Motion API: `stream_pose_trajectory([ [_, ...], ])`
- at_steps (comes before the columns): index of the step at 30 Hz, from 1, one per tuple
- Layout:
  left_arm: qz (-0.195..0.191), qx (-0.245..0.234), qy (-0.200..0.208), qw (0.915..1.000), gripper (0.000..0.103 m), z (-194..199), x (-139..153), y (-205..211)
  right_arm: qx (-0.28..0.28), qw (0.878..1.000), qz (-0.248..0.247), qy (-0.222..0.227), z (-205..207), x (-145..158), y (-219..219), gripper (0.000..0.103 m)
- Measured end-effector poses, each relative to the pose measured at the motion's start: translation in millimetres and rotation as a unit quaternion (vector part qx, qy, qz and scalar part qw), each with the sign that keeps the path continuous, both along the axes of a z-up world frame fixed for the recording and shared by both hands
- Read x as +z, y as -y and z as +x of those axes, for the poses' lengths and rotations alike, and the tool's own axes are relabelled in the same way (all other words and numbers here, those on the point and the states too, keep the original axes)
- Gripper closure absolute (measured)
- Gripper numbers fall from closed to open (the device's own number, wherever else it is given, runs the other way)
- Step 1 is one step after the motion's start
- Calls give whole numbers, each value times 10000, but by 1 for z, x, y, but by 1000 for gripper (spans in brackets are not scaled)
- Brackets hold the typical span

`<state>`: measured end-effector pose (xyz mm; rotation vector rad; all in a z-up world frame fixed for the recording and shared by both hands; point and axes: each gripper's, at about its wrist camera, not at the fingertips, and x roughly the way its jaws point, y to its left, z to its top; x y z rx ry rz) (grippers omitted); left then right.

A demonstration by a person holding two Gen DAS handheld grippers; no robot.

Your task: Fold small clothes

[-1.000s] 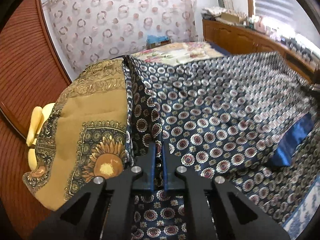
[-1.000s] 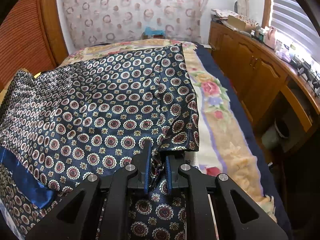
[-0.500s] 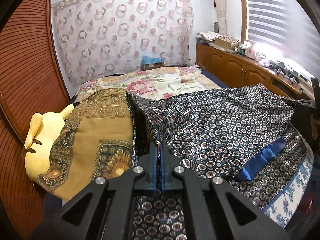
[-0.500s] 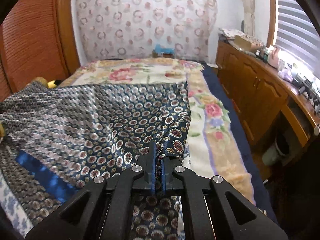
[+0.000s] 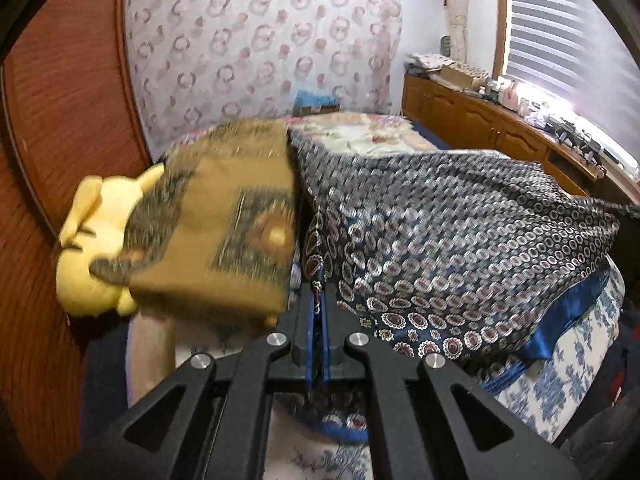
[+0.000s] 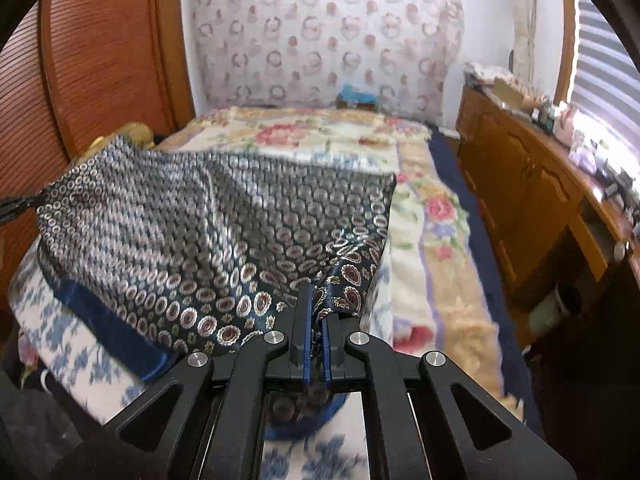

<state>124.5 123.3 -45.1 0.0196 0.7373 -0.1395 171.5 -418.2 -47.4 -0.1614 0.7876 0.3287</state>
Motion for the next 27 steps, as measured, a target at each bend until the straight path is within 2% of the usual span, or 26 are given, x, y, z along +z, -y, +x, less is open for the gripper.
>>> stream_pose_trajectory([
  [4,-51,127,-114,9998,102,1,-14,-4,-155,9995,-175,-211,9,-25,3,102],
  [6,-50,167,-119,9998,100,1,-17,-4,-216,9994,-112,-243,13,-32,6,101],
  [11,-174,99,-178,9996,92,-3,-25,1,-349,9994,-44,-24,12,-26,8,92],
  [17,-348,70,-481,9982,76,1,-42,1,-273,9990,119,328,-8,-14,-2,69],
  [18,-325,53,-509,9982,73,1,-44,2,-221,9990,147,351,-10,-13,-6,63],
  [19,-294,61,-515,9982,67,1,-45,3,-161,9991,167,363,-10,-13,-11,60],
  [20,-257,85,-532,9982,66,1,-47,4,-91,9991,184,366,-11,-14,-16,56],
  [24,-279,113,-601,9977,62,2,-53,3,152,9991,181,356,-11,-22,-39,48],
  [27,-237,81,-610,9978,59,2,-53,4,306,9988,201,336,-10,-28,-57,46],
])
